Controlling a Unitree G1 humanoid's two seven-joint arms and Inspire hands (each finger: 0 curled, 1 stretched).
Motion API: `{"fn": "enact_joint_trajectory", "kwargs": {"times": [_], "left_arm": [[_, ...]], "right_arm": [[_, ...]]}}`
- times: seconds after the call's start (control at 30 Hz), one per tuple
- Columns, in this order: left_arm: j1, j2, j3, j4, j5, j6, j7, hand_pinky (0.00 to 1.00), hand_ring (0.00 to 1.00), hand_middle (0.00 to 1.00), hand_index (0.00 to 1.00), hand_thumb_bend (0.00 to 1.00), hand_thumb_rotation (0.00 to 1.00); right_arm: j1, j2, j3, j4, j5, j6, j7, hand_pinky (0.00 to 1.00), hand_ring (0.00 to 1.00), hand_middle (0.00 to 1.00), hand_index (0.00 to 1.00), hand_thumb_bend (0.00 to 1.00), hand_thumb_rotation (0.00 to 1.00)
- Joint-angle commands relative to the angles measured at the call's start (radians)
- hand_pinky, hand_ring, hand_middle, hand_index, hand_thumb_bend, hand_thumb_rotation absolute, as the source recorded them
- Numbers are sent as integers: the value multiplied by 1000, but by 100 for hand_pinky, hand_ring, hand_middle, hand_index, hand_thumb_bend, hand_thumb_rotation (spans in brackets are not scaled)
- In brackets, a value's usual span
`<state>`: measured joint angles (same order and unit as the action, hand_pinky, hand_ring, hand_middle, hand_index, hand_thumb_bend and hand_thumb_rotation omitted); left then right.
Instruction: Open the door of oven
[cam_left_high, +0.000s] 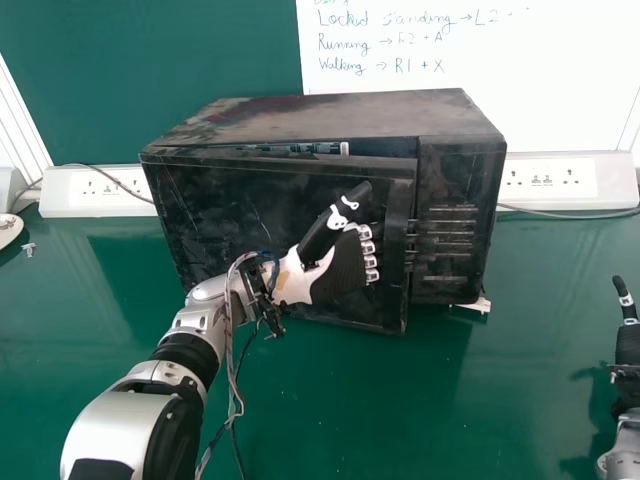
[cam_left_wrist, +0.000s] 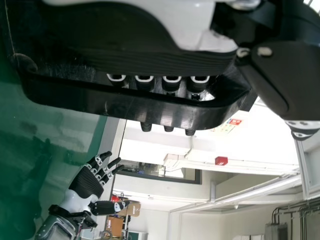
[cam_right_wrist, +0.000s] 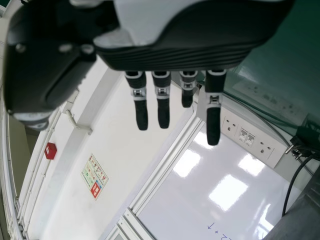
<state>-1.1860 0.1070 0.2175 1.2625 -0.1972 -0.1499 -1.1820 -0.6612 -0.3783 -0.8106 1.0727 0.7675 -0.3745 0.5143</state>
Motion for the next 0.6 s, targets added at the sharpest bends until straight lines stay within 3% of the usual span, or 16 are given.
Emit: {"fn": "enact_joint_trajectory", "kwargs": {"times": [0.0,0.57], "left_arm": [[-1,-1,-15,8,15,-20,-28,57,78,87,84,91,93],[-10,16,-30,11,42,-50,-51,57,78,87,82,93,94]], "right_arm": [[-18,0,1,0,1,1,4,71,86,90,85,100,93],[-22,11,0,-16,1,-10,-47,62,76,85,83,100,93]]}}
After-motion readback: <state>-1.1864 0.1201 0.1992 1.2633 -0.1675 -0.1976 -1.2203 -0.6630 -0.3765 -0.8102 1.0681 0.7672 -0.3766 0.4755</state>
